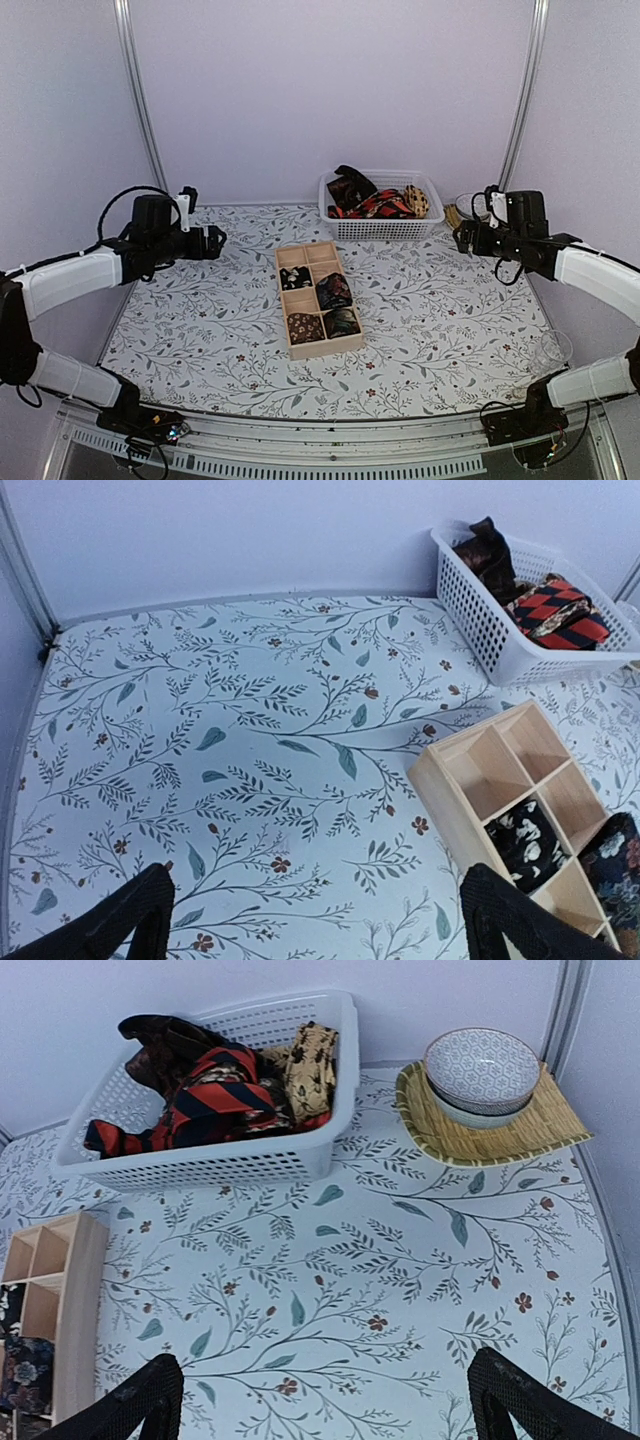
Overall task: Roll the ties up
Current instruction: Reset both arms
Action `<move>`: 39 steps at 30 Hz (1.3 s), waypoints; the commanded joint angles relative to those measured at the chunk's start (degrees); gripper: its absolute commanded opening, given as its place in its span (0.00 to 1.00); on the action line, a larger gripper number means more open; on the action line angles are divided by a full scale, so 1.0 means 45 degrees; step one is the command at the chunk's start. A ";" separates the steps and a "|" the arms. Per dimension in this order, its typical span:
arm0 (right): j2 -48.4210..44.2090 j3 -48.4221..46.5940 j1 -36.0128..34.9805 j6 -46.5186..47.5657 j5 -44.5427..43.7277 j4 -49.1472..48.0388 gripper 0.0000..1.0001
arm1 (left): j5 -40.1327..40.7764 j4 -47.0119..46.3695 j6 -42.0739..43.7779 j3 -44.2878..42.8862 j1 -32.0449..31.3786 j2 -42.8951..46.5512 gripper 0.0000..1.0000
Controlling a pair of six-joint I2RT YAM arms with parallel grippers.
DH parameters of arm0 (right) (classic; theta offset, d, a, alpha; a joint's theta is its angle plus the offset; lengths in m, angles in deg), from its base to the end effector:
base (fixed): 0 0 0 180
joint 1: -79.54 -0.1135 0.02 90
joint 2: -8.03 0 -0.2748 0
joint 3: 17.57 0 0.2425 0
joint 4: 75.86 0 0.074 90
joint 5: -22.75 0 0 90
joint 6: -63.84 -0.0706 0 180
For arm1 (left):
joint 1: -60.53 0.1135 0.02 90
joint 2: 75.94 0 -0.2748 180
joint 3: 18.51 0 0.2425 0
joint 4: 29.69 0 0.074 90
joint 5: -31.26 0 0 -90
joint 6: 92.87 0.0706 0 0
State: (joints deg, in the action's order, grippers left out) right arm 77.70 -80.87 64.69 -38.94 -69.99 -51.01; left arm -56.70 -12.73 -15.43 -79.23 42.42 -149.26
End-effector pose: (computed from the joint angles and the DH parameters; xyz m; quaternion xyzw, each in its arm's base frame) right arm 0.2803 0.0708 0.2694 -0.0040 0.8711 0.0969 0.4814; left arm 0.2893 -0.0920 0.2525 0.0329 0.8634 -0.1183 0.4894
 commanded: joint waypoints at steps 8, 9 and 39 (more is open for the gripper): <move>-0.0274 0.4610 0.1559 0.2060 -0.0308 -0.8670 1.00 | 0.0975 -0.7509 0.2436 0.4220 0.2160 0.0438 1.00; -0.0126 0.5071 0.1562 0.2234 -0.0474 -0.9590 1.00 | 0.0933 -0.8101 0.2414 0.4524 0.2397 0.0302 1.00; 0.4345 0.7924 0.2243 0.1768 -0.3093 -1.8991 1.00 | 0.1253 -1.6782 0.3063 0.7059 0.3830 -0.3414 1.00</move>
State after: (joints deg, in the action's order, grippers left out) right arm 96.30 -42.53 74.37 -27.29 -78.27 -140.99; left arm -56.74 -89.45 -0.59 -41.77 58.94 -164.30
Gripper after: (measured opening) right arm 0.997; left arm 0.998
